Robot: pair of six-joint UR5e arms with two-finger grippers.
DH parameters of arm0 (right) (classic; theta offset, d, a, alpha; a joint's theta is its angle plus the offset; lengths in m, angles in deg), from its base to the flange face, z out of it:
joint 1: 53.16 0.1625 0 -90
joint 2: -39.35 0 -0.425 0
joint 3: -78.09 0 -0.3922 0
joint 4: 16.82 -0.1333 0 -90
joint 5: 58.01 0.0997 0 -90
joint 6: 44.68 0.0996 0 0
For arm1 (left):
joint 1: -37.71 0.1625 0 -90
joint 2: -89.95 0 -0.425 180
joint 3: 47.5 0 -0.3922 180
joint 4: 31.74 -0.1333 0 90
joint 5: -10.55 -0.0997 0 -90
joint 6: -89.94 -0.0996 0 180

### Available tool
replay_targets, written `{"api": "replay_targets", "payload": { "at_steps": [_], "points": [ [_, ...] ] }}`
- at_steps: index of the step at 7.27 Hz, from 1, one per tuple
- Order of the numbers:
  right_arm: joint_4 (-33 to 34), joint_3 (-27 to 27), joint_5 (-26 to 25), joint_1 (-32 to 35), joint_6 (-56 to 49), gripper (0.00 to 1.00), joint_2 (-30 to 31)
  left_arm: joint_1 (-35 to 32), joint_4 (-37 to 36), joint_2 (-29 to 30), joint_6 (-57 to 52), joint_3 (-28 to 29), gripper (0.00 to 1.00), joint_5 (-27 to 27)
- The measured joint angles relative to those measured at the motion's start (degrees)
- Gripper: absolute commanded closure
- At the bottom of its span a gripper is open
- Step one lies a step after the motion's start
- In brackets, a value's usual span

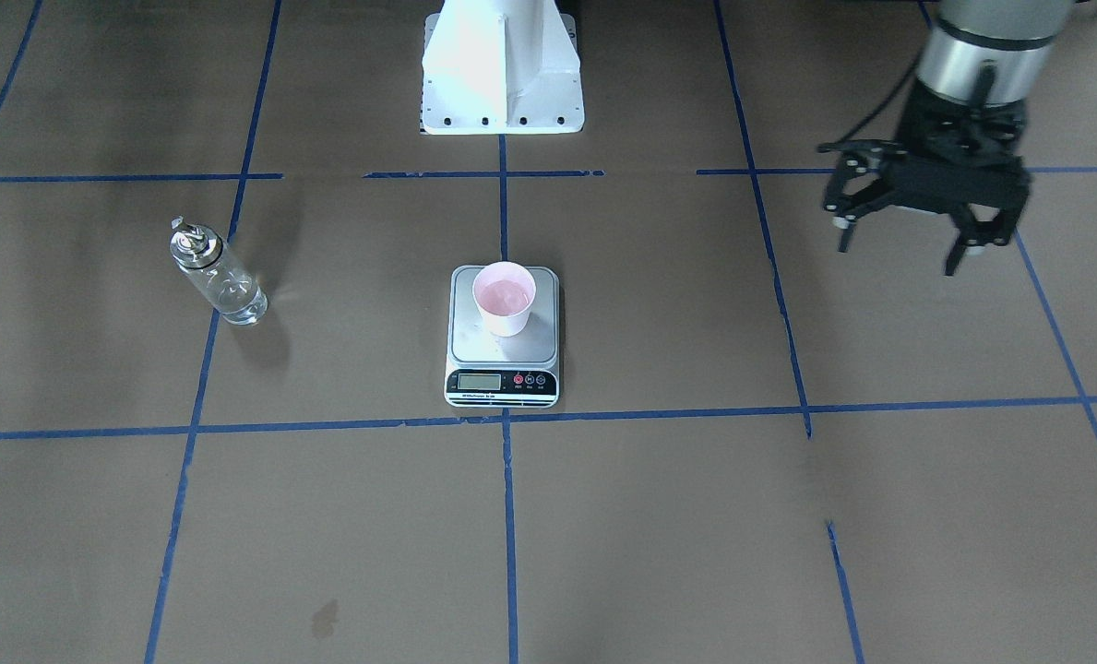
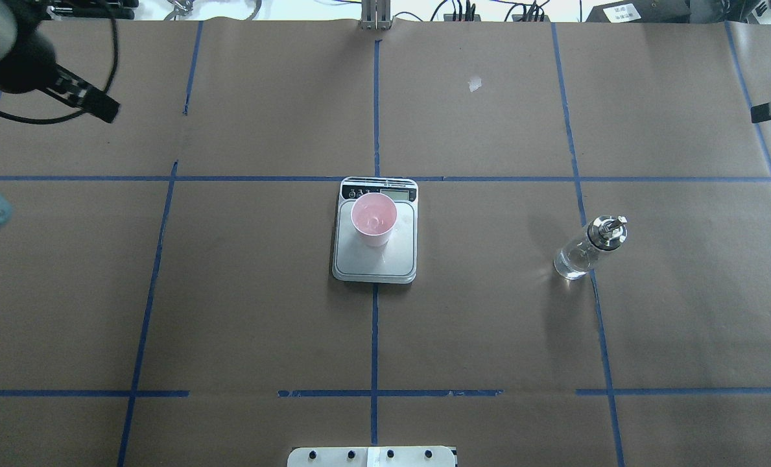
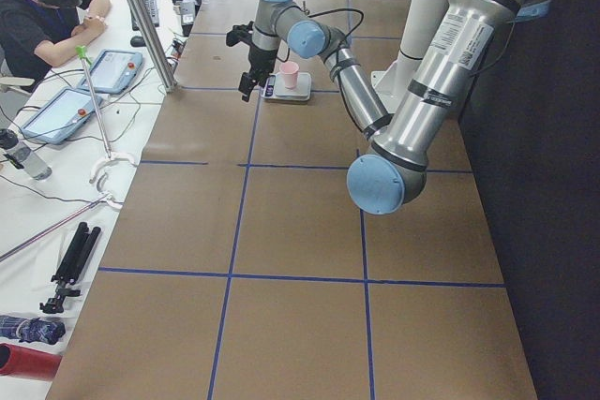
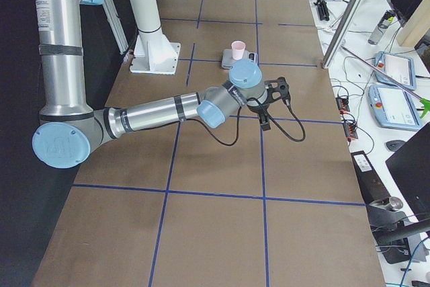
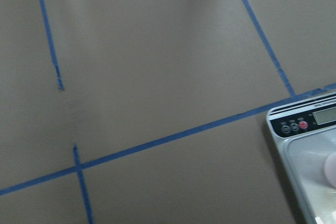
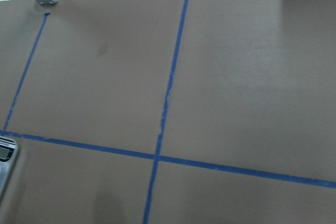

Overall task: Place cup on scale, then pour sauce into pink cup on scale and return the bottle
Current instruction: 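Release the cup and withdraw the left arm off the table, then move the right gripper toward the glass sauce bottle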

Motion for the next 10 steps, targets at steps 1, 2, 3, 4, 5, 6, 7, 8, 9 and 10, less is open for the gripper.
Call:
{"api": "replay_targets", "payload": {
  "at_steps": [1, 2, 3, 4, 5, 6, 7, 8, 9, 10],
  "points": [
    [0.0, -4.8, -2.6, -4.2, 6.3, 0.0, 1.0, -8.2, 0.1, -4.6, -7.3, 0.7, 0.0, 3.6],
    [0.1, -8.9, -5.4, -8.3, 11.7, 0.0, 1.4, -15.1, 0.3, -9.1, -10.4, 2.1, 0.0, 6.2],
    [0.1, -12.6, -7.9, -12.2, 15.9, 0.0, 1.6, -20.1, 0.6, -13.0, -11.7, 4.3, 0.0, 7.4],
    [0.1, -15.5, -9.7, -15.5, 18.3, 0.0, 2.0, -24.4, 1.2, -16.0, -13.6, 6.7, 0.0, 8.0],
    [0.1, -18.2, -12.4, -19.0, 19.3, 0.0, 3.4, -27.4, 1.7, -18.1, -16.1, 8.5, 0.0, 8.9],
    [0.2, -21.3, -17.5, -23.7, 19.8, 0.0, 6.0, -28.7, 2.0, -19.4, -17.5, 9.6, 0.0, 10.3],
    [0.2, -24.2, -24.7, -29.4, 20.9, 0.0, 8.8, -29.1, 2.0, -19.9, -18.0, 10.1, 0.0, 11.4],
    [0.2, -25.7, -33.7, -36.3, 23.5, 0.0, 10.4, -29.3, 2.1, -20.1, -18.2, 10.3, 0.0, 11.8],
    [0.1, -26.3, -46.3, -45.3, 27.1, 0.0, 11.7, -29.3, 2.1, -20.1, -18.2, 10.3, 0.0, 12.0],
    [0.0, -26.5, -62.1, -56.4, 31.2, 0.0, 13.4, -29.3, 2.2, -20.1, -18.1, 10.4, 0.0, 12.0]
  ]
}}
